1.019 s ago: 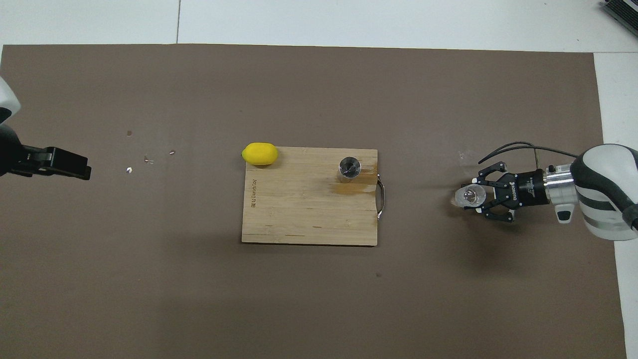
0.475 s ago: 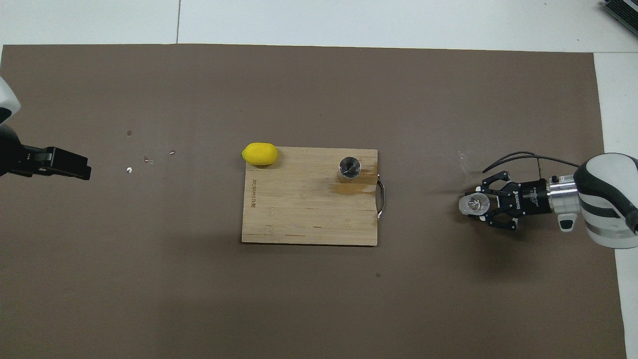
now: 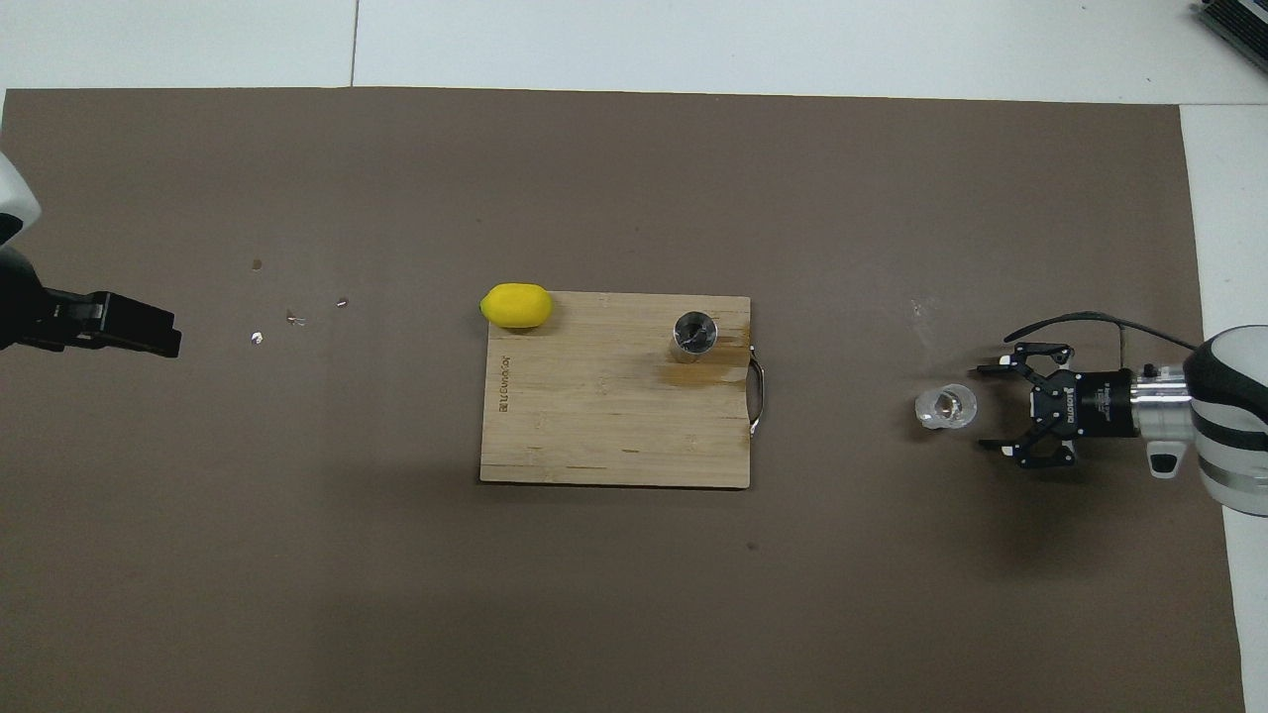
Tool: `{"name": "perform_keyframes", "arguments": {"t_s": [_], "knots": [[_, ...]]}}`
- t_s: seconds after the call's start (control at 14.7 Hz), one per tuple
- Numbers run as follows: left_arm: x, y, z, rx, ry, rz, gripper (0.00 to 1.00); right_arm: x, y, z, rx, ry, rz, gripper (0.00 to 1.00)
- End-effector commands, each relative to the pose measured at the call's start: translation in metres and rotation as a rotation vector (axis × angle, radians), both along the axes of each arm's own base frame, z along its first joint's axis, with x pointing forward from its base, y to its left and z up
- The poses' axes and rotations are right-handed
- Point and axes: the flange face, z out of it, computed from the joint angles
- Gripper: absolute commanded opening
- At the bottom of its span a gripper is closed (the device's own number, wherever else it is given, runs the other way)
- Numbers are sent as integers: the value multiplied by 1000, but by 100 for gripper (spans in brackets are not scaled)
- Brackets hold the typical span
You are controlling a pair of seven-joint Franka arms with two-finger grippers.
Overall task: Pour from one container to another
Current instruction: 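Open the right gripper to release the clear glass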
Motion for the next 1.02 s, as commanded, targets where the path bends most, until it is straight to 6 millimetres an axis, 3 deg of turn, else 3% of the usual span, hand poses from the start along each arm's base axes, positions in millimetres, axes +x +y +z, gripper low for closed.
{"name": "perform_keyframes", "arguments": {"t_s": [0.0,0.2,0.41,0.68,0.95], "knots": [[-9,3,1,12,-1,9,100,0,-3,46,-120,-70,104,100],[-9,3,1,12,-1,9,100,8,7,90,-242,-117,240,100],[-9,3,1,12,-1,9,100,18,38,127,-307,-166,347,100],[-9,3,1,12,-1,9,100,26,113,166,-492,-216,652,100],[-9,3,1,12,-1,9,100,26,173,181,-531,-356,989,100]]}}
